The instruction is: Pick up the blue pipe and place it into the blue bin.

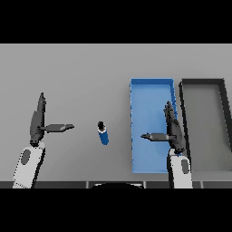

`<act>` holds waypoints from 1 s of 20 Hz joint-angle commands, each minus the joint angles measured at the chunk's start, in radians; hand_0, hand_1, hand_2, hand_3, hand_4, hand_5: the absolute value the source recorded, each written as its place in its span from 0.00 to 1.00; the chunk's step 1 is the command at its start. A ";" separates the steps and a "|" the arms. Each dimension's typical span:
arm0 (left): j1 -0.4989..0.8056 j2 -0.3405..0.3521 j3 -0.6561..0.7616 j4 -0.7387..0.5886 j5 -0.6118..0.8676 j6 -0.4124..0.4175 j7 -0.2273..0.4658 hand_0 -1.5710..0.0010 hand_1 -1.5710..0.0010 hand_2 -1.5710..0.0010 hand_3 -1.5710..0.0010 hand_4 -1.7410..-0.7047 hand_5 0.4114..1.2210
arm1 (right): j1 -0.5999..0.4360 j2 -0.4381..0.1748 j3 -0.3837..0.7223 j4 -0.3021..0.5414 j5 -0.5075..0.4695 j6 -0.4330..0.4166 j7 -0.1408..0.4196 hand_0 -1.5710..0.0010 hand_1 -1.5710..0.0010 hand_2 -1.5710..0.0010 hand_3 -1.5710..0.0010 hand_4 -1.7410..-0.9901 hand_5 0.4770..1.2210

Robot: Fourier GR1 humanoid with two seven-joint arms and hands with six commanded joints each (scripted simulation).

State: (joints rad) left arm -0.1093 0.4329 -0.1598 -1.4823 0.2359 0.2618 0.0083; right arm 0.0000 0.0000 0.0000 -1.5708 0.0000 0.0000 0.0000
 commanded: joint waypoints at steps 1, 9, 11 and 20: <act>-0.001 -0.002 -0.001 0.000 -0.001 0.001 -0.003 1.00 1.00 1.00 1.00 0.75 0.22 | -0.001 -0.001 -0.002 0.001 -0.001 0.000 0.001 1.00 1.00 1.00 1.00 0.71 0.20; 0.044 0.131 -0.044 0.028 -0.025 -0.198 -0.130 1.00 1.00 1.00 1.00 0.75 0.22 | 0.063 -0.138 0.044 -0.067 0.135 0.027 -0.130 1.00 1.00 1.00 1.00 0.72 0.20; 0.047 0.147 -0.057 0.033 -0.029 -0.240 -0.161 1.00 1.00 1.00 1.00 0.75 0.22 | 0.098 -0.161 0.058 -0.110 0.153 0.041 -0.139 1.00 1.00 1.00 1.00 0.73 0.20; 0.103 0.215 -0.155 -0.094 -0.014 -0.418 -0.166 1.00 1.00 1.00 1.00 0.67 0.15 | 0.078 -0.161 0.074 -0.105 0.173 0.041 -0.104 1.00 1.00 1.00 1.00 0.75 0.19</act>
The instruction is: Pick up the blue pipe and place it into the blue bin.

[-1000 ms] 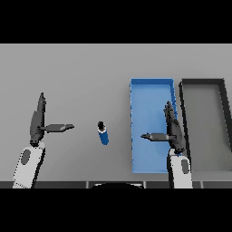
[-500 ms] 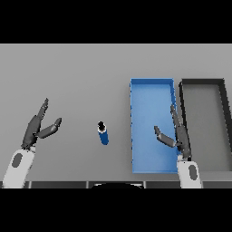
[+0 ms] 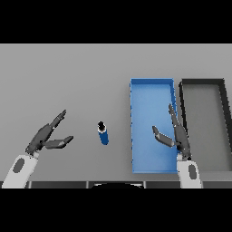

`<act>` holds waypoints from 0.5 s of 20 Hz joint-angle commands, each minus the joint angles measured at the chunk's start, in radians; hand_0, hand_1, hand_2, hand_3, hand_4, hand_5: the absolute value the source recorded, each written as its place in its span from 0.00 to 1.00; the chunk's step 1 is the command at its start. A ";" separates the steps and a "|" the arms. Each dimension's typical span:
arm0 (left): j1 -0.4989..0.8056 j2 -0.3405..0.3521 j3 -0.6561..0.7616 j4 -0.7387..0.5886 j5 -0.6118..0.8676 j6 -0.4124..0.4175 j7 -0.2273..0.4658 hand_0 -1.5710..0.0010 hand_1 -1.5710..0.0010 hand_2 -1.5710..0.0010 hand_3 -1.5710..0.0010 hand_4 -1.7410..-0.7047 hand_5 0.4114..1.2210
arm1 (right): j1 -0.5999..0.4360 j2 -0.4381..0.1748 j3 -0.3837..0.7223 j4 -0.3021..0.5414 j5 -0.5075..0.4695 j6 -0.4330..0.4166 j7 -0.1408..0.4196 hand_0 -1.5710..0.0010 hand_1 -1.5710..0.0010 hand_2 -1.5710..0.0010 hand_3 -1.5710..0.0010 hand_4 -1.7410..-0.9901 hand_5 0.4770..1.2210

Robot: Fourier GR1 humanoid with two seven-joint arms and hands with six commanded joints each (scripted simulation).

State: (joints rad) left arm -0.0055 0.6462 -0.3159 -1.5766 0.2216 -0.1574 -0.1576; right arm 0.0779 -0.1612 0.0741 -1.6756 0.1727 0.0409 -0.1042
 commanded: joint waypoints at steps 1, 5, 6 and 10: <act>0.000 0.000 -0.018 -0.017 -0.003 -0.014 0.016 1.00 1.00 1.00 1.00 0.65 0.14 | 0.007 -0.006 -0.004 -0.001 -0.008 0.007 -0.012 1.00 1.00 1.00 1.00 0.75 0.19; 0.010 -0.047 -0.112 -0.059 -0.058 -0.029 0.072 1.00 1.00 1.00 1.00 0.59 0.08 | 0.031 -0.001 -0.001 -0.026 -0.010 0.006 -0.009 1.00 1.00 1.00 1.00 0.74 0.19; -0.006 -0.065 -0.130 -0.056 -0.068 -0.028 0.101 1.00 1.00 1.00 1.00 0.58 0.06 | 0.019 0.002 0.000 -0.015 -0.009 0.007 0.011 1.00 1.00 1.00 1.00 0.74 0.19; -0.040 -0.149 -0.186 -0.009 -0.110 -0.026 0.112 1.00 1.00 1.00 1.00 0.57 0.05 | 0.025 0.009 0.002 -0.019 -0.011 0.007 -0.005 1.00 1.00 1.00 1.00 0.70 0.20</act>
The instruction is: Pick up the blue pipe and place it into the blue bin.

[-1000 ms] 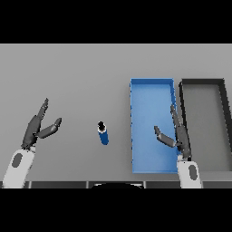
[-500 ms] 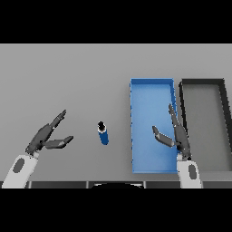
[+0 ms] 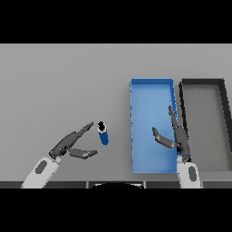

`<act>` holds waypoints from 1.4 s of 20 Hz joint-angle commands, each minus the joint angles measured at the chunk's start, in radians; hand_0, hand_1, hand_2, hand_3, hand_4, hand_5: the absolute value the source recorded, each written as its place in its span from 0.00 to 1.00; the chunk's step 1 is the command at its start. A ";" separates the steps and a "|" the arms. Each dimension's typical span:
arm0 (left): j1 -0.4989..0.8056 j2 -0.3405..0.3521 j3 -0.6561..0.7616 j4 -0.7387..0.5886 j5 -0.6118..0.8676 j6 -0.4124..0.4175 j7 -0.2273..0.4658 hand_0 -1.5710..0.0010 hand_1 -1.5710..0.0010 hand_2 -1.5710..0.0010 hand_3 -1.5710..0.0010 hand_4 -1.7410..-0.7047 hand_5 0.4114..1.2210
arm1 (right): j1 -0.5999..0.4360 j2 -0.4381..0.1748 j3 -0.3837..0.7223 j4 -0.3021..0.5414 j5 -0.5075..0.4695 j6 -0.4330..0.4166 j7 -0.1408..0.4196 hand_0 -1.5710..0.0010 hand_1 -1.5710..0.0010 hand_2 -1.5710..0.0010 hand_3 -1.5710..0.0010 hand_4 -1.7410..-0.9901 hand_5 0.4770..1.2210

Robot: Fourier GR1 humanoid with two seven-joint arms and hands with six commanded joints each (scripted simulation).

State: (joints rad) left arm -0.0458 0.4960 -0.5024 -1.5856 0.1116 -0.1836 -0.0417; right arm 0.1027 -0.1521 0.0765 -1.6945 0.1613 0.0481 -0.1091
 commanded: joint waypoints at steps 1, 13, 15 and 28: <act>-0.013 -0.013 -0.004 0.018 -0.003 -0.005 -0.012 1.00 1.00 1.00 1.00 0.57 0.05 | -0.007 0.003 0.002 -0.004 0.000 -0.002 0.018 1.00 1.00 1.00 1.00 0.70 0.20; -0.139 -0.198 -0.056 0.207 -0.113 0.070 -0.026 1.00 1.00 1.00 1.00 0.67 0.01 | 0.002 -0.012 -0.015 -0.001 -0.005 0.001 0.003 1.00 1.00 1.00 1.00 0.69 0.23; -0.145 -0.237 -0.062 0.233 -0.095 0.056 -0.043 1.00 1.00 1.00 1.00 0.64 0.02 | 0.001 -0.016 -0.014 -0.002 0.003 -0.003 0.011 1.00 1.00 1.00 1.00 0.71 0.23; -0.127 -0.341 -0.058 0.256 -0.051 0.068 -0.125 0.20 0.17 0.15 0.15 0.20 0.87 | 0.008 -0.004 -0.014 0.002 -0.010 0.003 0.007 1.00 1.00 1.00 1.00 0.69 0.23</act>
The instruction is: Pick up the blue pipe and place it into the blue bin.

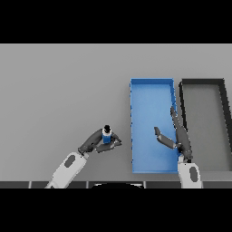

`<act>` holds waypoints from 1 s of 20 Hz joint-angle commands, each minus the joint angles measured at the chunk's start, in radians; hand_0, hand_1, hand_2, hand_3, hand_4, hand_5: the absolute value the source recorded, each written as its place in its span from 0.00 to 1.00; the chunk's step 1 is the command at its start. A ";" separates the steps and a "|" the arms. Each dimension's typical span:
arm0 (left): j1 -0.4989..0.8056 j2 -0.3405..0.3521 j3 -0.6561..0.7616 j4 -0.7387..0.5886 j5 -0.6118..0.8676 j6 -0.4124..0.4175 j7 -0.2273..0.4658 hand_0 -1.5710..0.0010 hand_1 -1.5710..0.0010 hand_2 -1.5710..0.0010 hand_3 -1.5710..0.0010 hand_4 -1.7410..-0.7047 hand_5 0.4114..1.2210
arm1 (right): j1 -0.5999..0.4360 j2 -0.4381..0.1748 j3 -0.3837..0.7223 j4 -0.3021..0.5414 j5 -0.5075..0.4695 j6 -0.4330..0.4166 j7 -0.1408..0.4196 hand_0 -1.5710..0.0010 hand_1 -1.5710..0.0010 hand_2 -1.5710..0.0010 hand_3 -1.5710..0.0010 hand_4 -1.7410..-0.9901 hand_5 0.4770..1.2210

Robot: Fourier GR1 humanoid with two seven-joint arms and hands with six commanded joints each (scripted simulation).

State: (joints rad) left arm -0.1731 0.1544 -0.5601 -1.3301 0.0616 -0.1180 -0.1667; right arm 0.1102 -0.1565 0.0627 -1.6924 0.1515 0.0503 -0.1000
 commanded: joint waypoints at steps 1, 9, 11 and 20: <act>-0.006 -0.006 0.000 0.006 -0.012 0.009 0.002 0.16 0.14 0.12 0.12 0.22 0.90 | -0.013 0.002 0.000 0.009 -0.003 0.002 0.005 1.00 1.00 1.00 1.00 0.69 0.23; -0.018 -0.045 0.022 -0.146 -0.023 0.014 -0.013 0.03 0.02 0.02 0.02 0.26 0.98 | -0.007 -0.005 -0.007 0.017 0.002 -0.001 0.002 1.00 1.00 1.00 1.00 0.69 0.22; -0.054 -0.056 0.037 -0.173 -0.008 -0.002 0.027 0.02 0.01 0.01 0.01 0.27 0.99 | -0.009 -0.007 -0.005 0.015 0.017 -0.010 -0.004 1.00 1.00 1.00 1.00 0.72 0.22; -0.086 -0.088 0.032 -0.254 -0.039 -0.051 0.126 0.00 0.00 0.00 0.00 0.26 1.00 | -0.001 -0.014 -0.003 -0.004 0.031 -0.016 -0.026 1.00 1.00 1.00 1.00 0.79 0.22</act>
State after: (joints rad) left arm -0.2594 0.0662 -0.5283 -1.5841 0.0210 -0.1704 -0.0400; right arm 0.1093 -0.1706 0.0599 -1.6965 0.1822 0.0344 -0.1297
